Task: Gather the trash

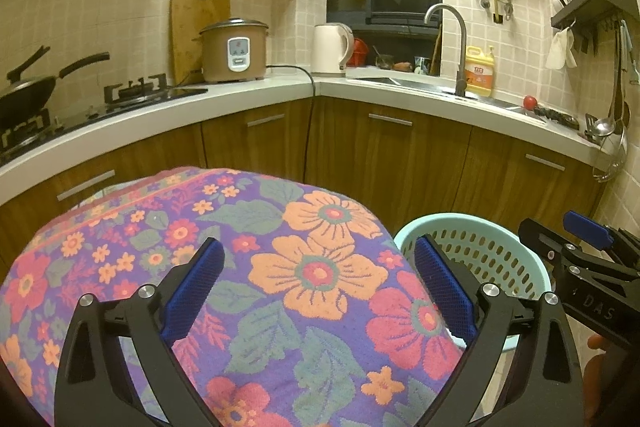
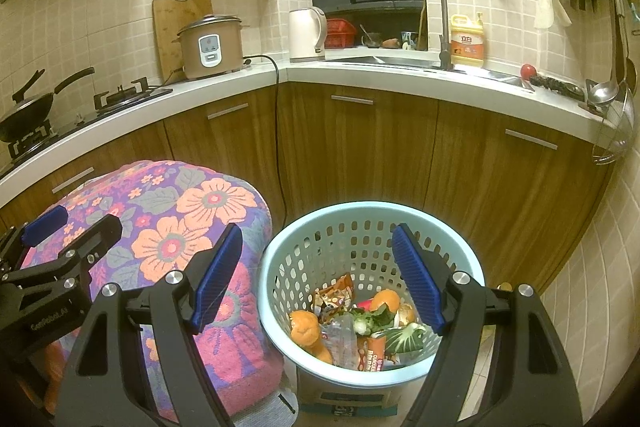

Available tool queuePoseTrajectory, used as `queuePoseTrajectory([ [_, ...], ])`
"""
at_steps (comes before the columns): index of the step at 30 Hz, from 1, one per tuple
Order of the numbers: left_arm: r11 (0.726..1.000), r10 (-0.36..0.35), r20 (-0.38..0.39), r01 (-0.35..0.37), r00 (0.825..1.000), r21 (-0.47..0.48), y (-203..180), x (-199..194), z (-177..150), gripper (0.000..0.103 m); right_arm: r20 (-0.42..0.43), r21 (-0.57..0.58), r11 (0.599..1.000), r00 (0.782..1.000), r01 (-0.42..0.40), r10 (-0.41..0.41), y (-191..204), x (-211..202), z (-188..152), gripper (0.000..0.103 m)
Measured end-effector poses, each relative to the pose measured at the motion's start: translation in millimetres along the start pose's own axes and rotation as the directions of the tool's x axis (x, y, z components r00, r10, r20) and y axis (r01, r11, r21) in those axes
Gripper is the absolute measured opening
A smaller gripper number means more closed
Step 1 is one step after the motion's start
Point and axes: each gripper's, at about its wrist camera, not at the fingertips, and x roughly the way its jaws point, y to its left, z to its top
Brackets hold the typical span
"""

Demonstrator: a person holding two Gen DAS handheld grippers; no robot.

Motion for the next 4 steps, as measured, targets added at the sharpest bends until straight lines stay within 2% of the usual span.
queuePoseTrajectory([
  [4,1.0,-0.003,0.001,0.003,1.0,-0.012,2.7,-0.3,0.1,0.093,0.001,0.0,1.0,1.0,-0.001,0.001,-0.1,-0.2,0.4,0.073],
])
